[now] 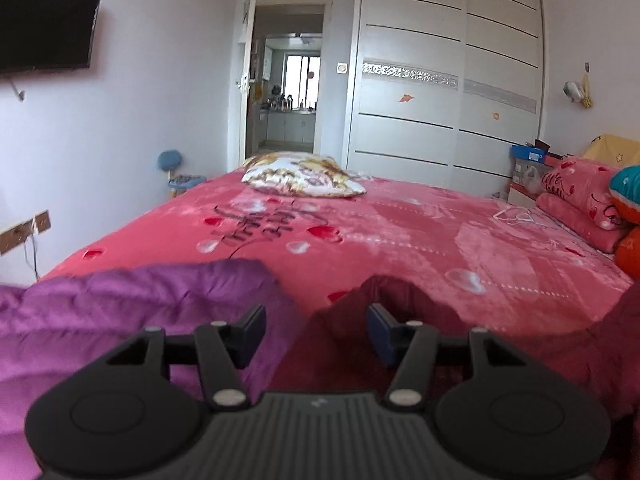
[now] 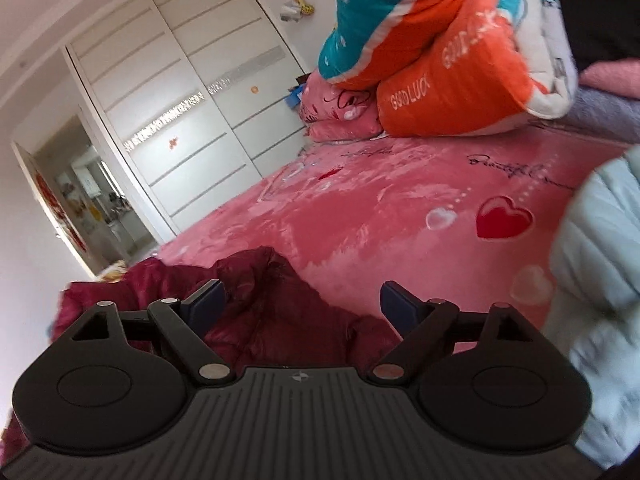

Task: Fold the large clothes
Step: 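Lower the dark red jacket onto the bed with both tools, then open both tools and release the jacket onto the bed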

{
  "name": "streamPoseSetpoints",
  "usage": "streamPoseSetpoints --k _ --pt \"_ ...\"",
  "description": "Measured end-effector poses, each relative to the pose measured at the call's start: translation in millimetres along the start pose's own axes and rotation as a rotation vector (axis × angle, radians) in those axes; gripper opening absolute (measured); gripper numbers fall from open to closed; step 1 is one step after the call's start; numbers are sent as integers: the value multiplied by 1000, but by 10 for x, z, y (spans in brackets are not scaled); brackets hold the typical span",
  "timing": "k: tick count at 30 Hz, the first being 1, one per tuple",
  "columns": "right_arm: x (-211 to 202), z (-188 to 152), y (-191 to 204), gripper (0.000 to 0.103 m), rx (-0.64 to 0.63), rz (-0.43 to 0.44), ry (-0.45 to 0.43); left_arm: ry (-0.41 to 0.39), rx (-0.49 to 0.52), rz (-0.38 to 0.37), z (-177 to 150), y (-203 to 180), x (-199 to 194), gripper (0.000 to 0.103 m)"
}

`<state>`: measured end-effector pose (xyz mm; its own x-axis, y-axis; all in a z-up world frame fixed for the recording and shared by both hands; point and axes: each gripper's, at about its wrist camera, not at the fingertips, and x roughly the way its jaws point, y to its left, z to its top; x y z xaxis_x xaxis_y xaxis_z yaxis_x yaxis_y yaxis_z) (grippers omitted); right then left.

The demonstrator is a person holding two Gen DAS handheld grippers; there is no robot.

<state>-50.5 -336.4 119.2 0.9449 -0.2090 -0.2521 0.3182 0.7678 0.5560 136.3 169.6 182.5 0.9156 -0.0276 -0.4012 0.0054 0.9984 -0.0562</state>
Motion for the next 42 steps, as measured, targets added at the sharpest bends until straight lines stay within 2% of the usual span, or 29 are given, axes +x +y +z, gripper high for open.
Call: streamPoseSetpoints --k 2,4,8,10,11,13,17,20,21,23,24,25,28,31,33,36,37,39,40,41,42 --pt "-111 -110 93 103 16 31 27 24 15 -13 -119 61 -193 56" --pt "-277 -370 231 103 29 68 90 54 13 -49 -286 102 -340 56" --pt "-484 -852 367 103 81 120 232 134 -10 -172 -725 89 -749 56" --pt "-512 -1065 430 103 68 162 291 165 -8 -230 -887 9 -852 56" --pt "-515 -1159 473 103 48 165 316 195 -3 -273 -981 -56 -876 56" --pt "-497 -1316 528 103 7 132 356 229 -4 -308 -1104 -154 -842 56" --pt "-393 -1502 558 103 -67 136 382 255 -23 -349 -1285 -316 -674 56" --pt "-281 -1511 556 102 -88 167 380 251 -16 -349 -1344 -411 -542 56" --pt "-270 -1506 565 95 -90 180 372 244 -17 -352 -1360 -435 -515 56" --pt "-329 -1522 547 60 -82 203 359 234 -19 -350 -1365 -487 -445 56" --pt "-341 -1527 502 54 -69 214 352 235 -20 -345 -1380 -533 -409 58" --pt "-337 -1509 470 43 -49 229 343 237 -22 -344 -1416 -551 -419 59" --pt "-367 -1399 411 33 8 274 295 249 -26 -345 -1464 -608 -303 60" --pt "-350 -1167 246 32 159 339 216 250 -18 -347 -1521 -688 -223 62" --pt "-373 -952 -17 32 307 375 131 247 -16 -341 -1538 -731 -179 63" --pt "-476 -684 -643 32 610 425 -54 242 -13 -343 -1571 -761 -99 64" --pt "-519 -630 -857 37 693 424 -120 242 -8 -343 -1577 -775 -72 65" --pt "-620 -588 -1245 65 819 346 -210 241 -5 -343 -1586 -813 -9 66" --pt "-665 -603 -1385 90 861 307 -242 241 -6 -343 -1595 -834 8 66" --pt "-716 -632 -1516 102 902 265 -272 241 -11 -343 -1596 -860 46 66" --pt "-736 -649 -1604 102 932 238 -284 240 -16 -343 -1587 -886 76 67"
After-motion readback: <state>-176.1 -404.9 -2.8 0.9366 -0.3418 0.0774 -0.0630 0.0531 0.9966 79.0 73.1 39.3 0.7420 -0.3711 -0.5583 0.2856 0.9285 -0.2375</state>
